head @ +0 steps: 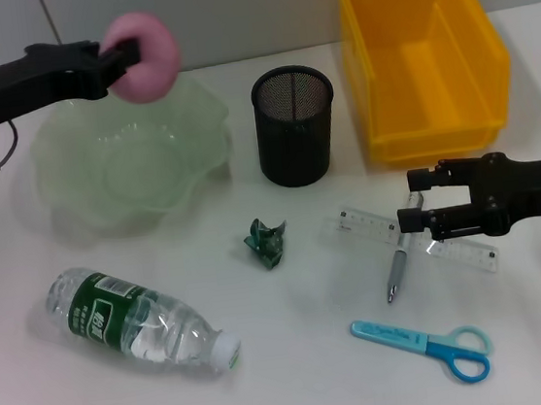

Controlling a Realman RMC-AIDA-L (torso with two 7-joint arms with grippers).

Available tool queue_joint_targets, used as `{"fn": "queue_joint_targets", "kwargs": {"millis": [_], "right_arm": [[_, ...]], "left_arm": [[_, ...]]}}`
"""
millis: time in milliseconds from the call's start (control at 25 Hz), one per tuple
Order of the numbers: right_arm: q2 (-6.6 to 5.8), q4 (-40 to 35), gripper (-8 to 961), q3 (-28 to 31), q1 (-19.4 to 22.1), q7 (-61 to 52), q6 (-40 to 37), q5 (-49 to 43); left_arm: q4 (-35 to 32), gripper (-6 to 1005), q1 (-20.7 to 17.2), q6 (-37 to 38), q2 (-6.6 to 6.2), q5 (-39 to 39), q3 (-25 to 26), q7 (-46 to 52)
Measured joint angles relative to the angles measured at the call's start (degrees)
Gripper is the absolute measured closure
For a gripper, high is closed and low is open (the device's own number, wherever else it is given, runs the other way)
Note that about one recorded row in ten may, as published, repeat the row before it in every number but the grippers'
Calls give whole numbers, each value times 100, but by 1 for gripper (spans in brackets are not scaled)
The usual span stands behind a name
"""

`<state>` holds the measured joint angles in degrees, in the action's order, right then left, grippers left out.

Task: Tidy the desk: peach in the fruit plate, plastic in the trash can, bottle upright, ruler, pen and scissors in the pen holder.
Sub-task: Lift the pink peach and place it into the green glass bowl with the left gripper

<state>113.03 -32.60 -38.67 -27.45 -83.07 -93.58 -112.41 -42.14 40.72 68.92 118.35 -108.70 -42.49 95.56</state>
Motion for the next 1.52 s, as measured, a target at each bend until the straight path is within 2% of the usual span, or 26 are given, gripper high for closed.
{"fn": "queue_joint_targets", "kwargs": {"millis": [360, 720, 840, 1240, 1520], "right_arm": [[-37, 218, 150, 0, -128, -8, 197, -21], [-43, 228, 151, 0, -130, -23, 287, -35], [-44, 228, 151, 0, -129, -24, 288, -35], [-45, 228, 152, 0, -184, -25, 318, -45], [-45, 227, 152, 0, -202, -28, 351, -45]], "left_arm": [[505, 908, -30, -831, 24, 50, -37, -573], [692, 940, -25, -1900, 36, 62, -775, -584], [752, 939, -15, -2049, 37, 73, -780, -568], [799, 838, -19, -2115, 39, 126, -823, -626], [805, 550, -6, -2123, 30, 107, -823, -627]]}}
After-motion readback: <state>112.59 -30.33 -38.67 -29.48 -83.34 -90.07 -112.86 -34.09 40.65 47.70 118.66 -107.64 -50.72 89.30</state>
